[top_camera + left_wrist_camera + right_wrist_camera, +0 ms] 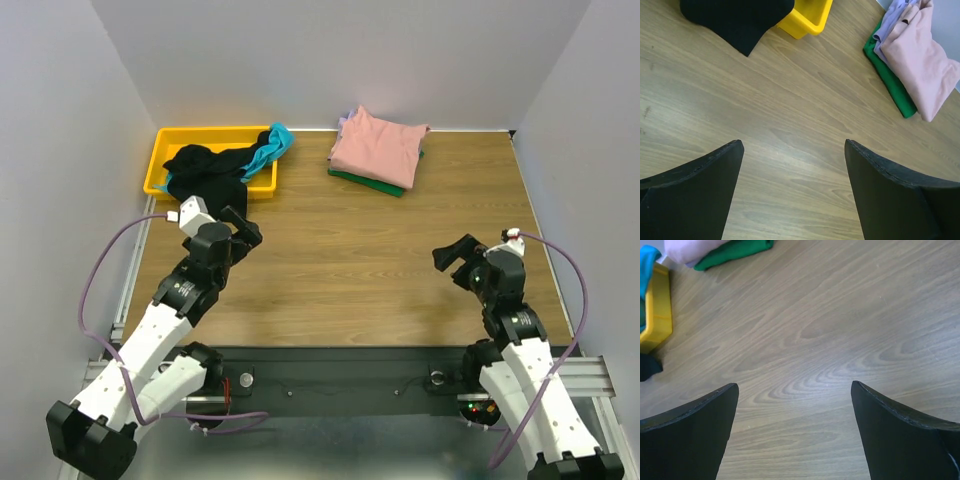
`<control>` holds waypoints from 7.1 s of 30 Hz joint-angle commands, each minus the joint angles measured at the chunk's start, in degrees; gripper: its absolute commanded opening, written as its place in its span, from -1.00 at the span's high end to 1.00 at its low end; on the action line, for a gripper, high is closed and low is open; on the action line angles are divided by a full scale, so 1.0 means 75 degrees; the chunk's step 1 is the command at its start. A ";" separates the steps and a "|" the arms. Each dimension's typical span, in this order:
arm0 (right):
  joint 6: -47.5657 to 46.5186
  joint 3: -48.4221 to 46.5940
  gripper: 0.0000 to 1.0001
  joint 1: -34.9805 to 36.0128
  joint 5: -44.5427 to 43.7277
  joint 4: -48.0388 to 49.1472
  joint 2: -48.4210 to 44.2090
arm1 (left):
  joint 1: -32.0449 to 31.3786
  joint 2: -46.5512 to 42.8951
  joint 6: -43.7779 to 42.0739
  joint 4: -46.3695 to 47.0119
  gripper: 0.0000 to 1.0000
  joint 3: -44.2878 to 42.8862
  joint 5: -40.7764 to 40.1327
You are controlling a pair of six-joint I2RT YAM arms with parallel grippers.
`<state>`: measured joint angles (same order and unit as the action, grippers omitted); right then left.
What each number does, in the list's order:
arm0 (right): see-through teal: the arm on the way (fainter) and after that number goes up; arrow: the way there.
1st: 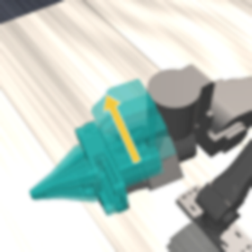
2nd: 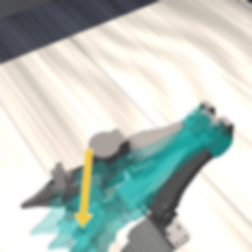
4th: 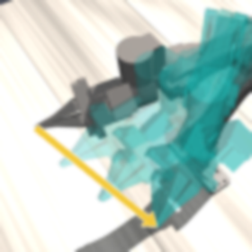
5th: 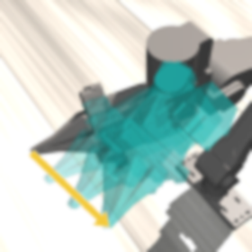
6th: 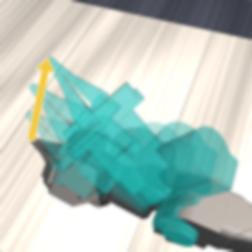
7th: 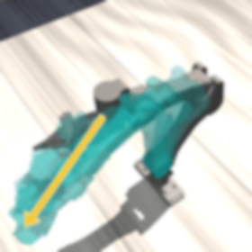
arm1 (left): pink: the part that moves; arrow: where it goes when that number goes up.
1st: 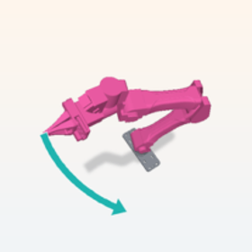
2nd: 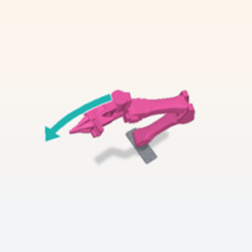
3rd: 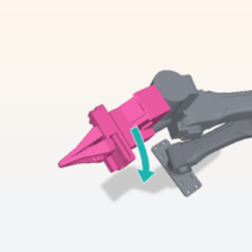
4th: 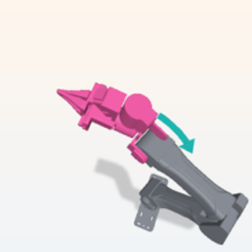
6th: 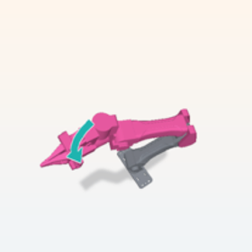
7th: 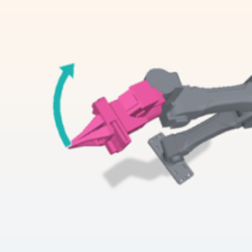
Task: Fold and stack the t-shirts
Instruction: Grab the tshirt from the pile, then move the tshirt to the center of the board, then flatten the tshirt out
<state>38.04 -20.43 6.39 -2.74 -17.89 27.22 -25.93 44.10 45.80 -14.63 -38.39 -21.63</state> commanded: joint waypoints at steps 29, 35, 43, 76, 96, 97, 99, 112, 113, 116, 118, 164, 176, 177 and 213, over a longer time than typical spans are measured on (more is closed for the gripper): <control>-0.0525 -0.2386 -1.00 0.0015 0.0178 0.1378 0.3670 | 0.3386 0.6408 -0.1688 -0.0134 -0.97 -0.4969 0.0117; -0.0607 -0.2398 -1.00 0.0026 0.0331 0.1401 0.3870 | 0.3680 0.8168 -0.1970 -0.0299 -0.77 -0.6340 0.0504; -0.0724 -0.2316 -1.00 0.0026 0.0331 0.1448 0.3941 | 0.3692 0.8172 -0.2193 0.0323 0.99 -0.6552 0.1185; -0.0760 -0.2105 -1.00 0.0026 0.0530 0.1436 0.2909 | 0.0864 0.3555 -0.2930 0.1330 1.00 -0.9026 0.3646; -0.0900 -0.1659 -1.00 0.0026 -0.0923 0.1073 0.0905 | -0.3878 0.4281 -0.3763 0.1634 1.00 -0.9005 0.1376; -0.0889 -0.1683 -1.00 0.0026 -0.0958 0.0980 0.0940 | -0.3832 0.4223 -0.3740 0.1704 1.00 -0.8701 0.0943; -0.0877 -0.1753 -1.00 0.0026 -0.0854 0.0862 0.1139 | -0.3645 0.4024 -0.3378 0.1810 1.00 -0.7717 -0.0440; -0.1017 -0.2350 -1.00 0.0143 0.0774 0.0370 0.2779 | -0.0937 0.3322 -0.0400 -0.0499 -0.97 -0.3452 -0.1721; -0.1041 -0.2374 -1.00 0.0260 0.0845 0.0323 0.2850 | -0.0925 0.3192 -0.0377 -0.0429 -0.97 -0.3227 -0.1675; -0.1030 -0.2525 -1.00 0.1218 0.0438 0.0148 0.3224 | -0.0913 0.2782 -0.0376 -0.0031 -0.97 -0.2490 -0.1278; -0.0936 -0.2690 -1.00 0.2548 -0.0661 -0.0273 0.3505 | -0.0901 0.2676 -0.0376 0.0087 -0.97 -0.2207 -0.1102; -0.0735 -0.2855 0.99 0.5112 -0.2612 -0.1447 0.5031 | -0.2096 1.0326 -0.3458 -0.0040 -0.93 -0.8543 0.0458; -0.0842 -0.2878 0.99 0.5124 -0.2447 -0.1482 0.5077 | -0.2179 1.2447 -0.3435 -0.1178 -0.69 -1.0783 -0.0129; -0.0807 -0.2867 0.99 0.5113 -0.2458 -0.1482 0.5112 | -0.2167 1.2518 -0.3412 -0.1201 -0.65 -1.0841 -0.0151; -0.1192 -0.6345 0.99 0.5030 -0.5611 -0.3040 0.2770 | -0.1499 0.0662 -0.2965 0.0919 1.00 -0.5204 -0.4008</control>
<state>31.59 -60.60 44.31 -40.38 -41.60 51.75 -37.26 55.55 25.28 -9.45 -74.96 -48.25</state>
